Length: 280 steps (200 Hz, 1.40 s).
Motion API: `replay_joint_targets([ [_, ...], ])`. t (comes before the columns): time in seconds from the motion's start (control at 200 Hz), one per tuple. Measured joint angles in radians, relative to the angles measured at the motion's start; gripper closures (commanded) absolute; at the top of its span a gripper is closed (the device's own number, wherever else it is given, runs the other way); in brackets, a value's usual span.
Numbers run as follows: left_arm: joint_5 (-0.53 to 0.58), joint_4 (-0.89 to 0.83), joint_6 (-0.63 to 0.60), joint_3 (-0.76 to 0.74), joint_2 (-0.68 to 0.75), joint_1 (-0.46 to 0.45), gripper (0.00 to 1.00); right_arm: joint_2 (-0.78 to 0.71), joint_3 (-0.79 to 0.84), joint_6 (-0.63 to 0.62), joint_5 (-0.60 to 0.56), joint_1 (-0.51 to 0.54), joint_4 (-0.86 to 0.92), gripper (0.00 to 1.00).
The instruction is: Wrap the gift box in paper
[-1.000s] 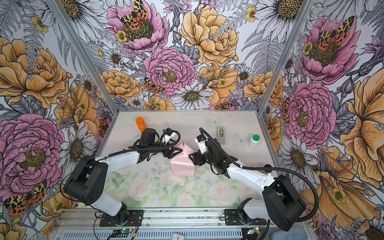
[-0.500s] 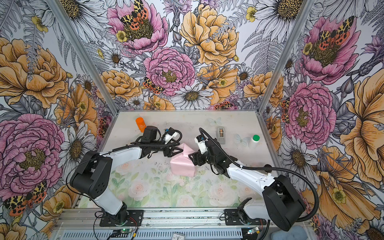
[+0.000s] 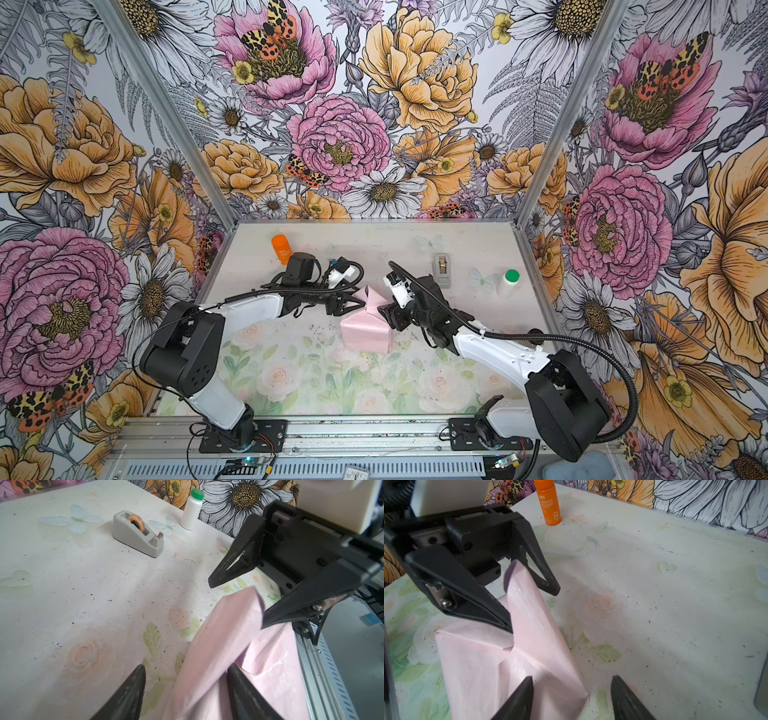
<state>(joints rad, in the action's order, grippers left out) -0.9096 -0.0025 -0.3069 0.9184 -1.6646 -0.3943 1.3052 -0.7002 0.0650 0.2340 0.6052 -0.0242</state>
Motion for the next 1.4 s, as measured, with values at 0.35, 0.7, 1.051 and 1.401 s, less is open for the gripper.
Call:
replay_joint_targets([
  [0.35, -0.002, -0.002, -0.008, 0.0, 0.0, 0.0, 0.38, 0.093, -0.063, -0.199, 0.143, -0.015, -0.026, 0.54],
  [0.7, -0.004, -0.028, -0.02, 0.008, 0.0, 0.0, 0.39, 0.179, -0.135, -0.291, 0.34, -0.05, 0.005, 0.63],
  [1.051, -0.004, -0.039, -0.034, 0.011, 0.0, 0.0, 0.35, 0.216, -0.169, -0.32, 0.415, -0.064, 0.024, 0.75],
  [1.401, -0.031, -0.054, -0.034, 0.02, 0.027, -0.001, 0.3, 0.218, -0.169, -0.335, 0.427, -0.069, 0.027, 0.78],
])
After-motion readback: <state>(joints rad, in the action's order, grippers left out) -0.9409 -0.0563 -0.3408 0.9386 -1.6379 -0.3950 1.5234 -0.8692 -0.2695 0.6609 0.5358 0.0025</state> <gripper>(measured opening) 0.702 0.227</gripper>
